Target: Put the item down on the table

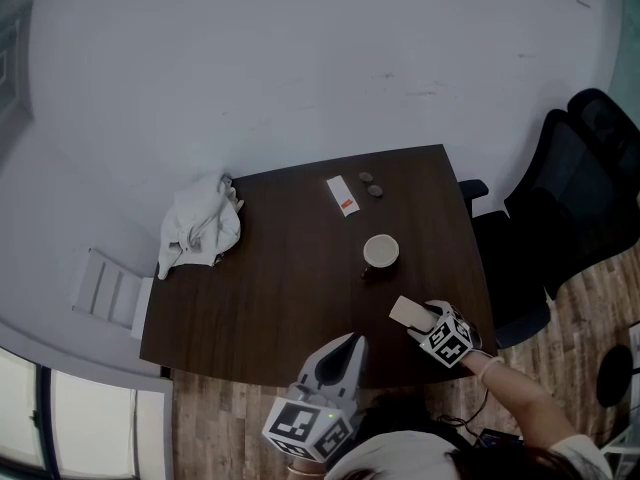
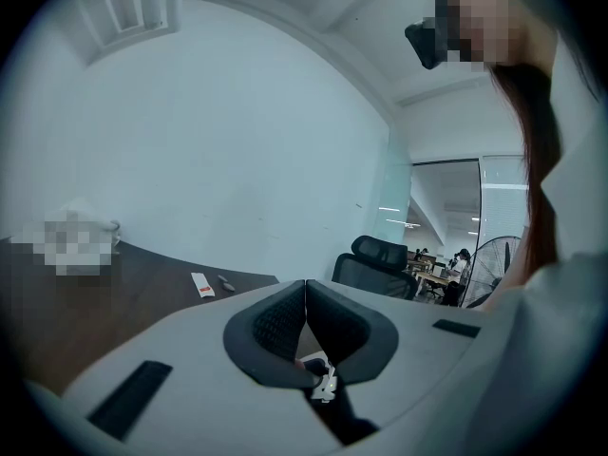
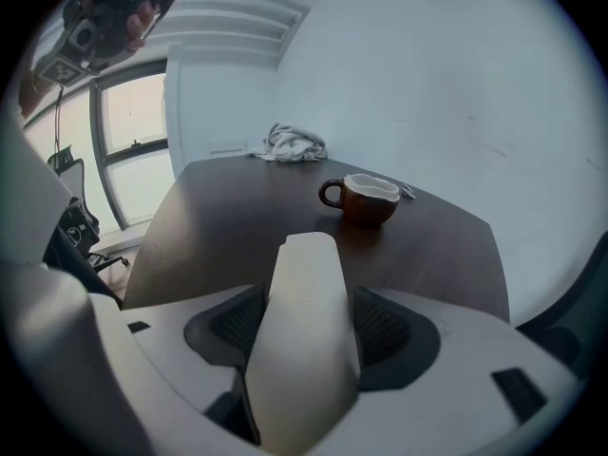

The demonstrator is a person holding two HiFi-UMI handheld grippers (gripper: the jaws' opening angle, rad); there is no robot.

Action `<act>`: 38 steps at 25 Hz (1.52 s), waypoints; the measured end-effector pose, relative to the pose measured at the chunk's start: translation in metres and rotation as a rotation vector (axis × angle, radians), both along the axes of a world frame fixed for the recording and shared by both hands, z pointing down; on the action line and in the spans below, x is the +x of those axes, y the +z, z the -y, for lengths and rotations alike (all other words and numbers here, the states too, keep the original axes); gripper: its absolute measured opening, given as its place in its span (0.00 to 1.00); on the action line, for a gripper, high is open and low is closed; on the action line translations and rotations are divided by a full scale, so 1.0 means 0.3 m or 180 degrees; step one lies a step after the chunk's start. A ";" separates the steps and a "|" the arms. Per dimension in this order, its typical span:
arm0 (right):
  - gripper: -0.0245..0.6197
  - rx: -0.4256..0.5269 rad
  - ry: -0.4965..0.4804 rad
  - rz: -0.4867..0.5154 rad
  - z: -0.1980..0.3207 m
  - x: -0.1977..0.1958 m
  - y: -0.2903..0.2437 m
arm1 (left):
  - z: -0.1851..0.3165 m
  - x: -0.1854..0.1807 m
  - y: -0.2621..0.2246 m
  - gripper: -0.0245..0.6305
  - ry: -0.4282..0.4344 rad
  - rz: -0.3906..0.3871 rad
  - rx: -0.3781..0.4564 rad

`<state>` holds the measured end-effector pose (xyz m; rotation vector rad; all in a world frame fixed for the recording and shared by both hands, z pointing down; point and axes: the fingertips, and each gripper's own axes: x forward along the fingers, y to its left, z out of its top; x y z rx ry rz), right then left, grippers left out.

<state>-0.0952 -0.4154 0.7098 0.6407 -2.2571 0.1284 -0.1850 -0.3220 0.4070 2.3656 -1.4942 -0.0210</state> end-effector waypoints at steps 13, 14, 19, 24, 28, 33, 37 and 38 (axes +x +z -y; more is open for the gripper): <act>0.54 -0.0060 -0.0016 -0.0089 -0.010 -0.008 0.017 | -0.002 0.008 -0.010 0.07 0.0054 -0.0010 0.0031; 0.54 -0.0065 0.0002 -0.0072 -0.010 -0.009 0.014 | -0.003 0.008 -0.010 0.07 0.0060 -0.0013 0.0030; 0.56 -0.0039 0.0177 0.0134 0.005 -0.013 -0.030 | -0.006 -0.002 -0.011 0.07 0.0070 -0.0025 0.0024; 0.52 -0.0017 0.0454 0.0353 0.009 0.013 -0.079 | -0.018 -0.004 -0.023 0.07 0.0058 -0.0022 0.0056; 0.46 0.0062 0.0599 0.0512 0.000 0.028 -0.150 | -0.023 -0.010 -0.027 0.07 0.0056 -0.0022 0.0073; 0.39 0.0202 0.0818 0.0795 -0.001 0.036 -0.259 | -0.026 -0.022 -0.040 0.07 0.0047 -0.0046 0.0106; 0.35 0.0277 0.0918 0.0995 -0.017 0.036 -0.339 | -0.030 -0.024 -0.050 0.07 0.0057 -0.0057 0.0143; 0.35 0.0300 0.0935 0.1035 -0.022 0.035 -0.358 | -0.030 -0.025 -0.052 0.07 0.0056 -0.0059 0.0146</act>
